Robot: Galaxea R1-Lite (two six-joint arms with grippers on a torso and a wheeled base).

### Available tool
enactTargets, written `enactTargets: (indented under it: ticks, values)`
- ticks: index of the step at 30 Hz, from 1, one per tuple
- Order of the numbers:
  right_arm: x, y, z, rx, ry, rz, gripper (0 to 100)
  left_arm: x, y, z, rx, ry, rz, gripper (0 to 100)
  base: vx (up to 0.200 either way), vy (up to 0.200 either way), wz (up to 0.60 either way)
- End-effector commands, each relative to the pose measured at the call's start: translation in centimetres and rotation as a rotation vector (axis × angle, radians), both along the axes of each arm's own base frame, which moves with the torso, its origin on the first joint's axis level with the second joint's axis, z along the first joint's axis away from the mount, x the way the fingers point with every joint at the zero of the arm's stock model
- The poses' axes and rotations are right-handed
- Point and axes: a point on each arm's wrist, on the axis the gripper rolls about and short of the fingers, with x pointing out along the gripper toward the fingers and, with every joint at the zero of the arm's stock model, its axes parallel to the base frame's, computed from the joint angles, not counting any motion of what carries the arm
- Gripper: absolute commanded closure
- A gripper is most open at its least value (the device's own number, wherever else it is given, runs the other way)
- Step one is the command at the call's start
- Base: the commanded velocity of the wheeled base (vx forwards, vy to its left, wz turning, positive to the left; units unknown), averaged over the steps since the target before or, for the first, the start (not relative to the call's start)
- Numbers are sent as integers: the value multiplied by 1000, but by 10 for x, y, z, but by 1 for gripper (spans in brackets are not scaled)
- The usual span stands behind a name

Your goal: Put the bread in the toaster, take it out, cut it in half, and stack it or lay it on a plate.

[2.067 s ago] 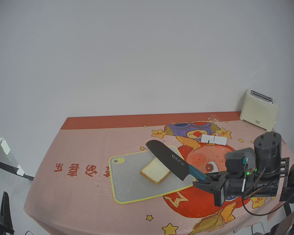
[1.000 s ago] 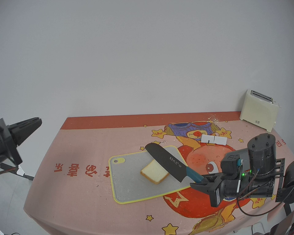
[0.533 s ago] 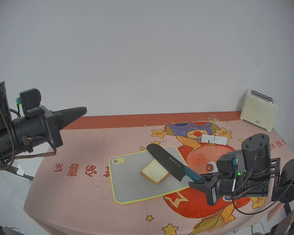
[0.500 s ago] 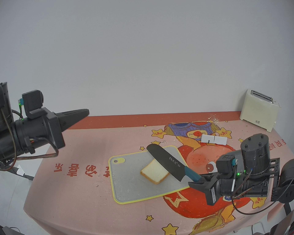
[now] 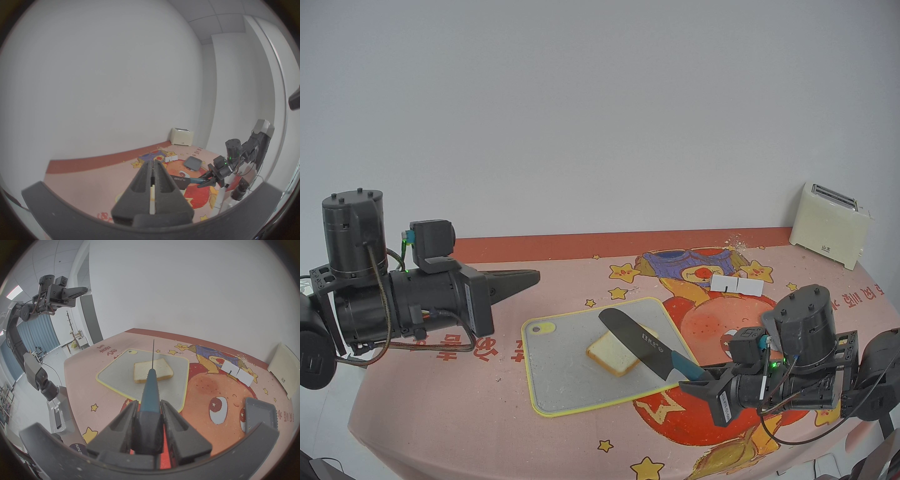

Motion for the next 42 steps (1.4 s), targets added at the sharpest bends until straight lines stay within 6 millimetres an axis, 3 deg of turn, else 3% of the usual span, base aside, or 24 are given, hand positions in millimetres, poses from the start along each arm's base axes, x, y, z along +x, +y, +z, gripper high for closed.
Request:
enactTargets:
  ticks: [1, 10, 23, 42]
  values:
    - [1, 1, 1, -3, -8, -5, 100, 5, -14, -6, 7, 11, -40, 100, 0, 0, 0]
    - [2, 4, 5, 9, -54, -24, 100, 10, -21, -3, -13, -16, -49, 100, 0, 0, 0]
    - [7, 8, -4, -6, -40, -25, 100, 37, -47, -40, 5, 16, -80, 100, 0, 0, 0]
    - [8, 16, -11, -30, -33, -22, 100, 55, -65, -51, -86, 40, -61, 100, 0, 0, 0]
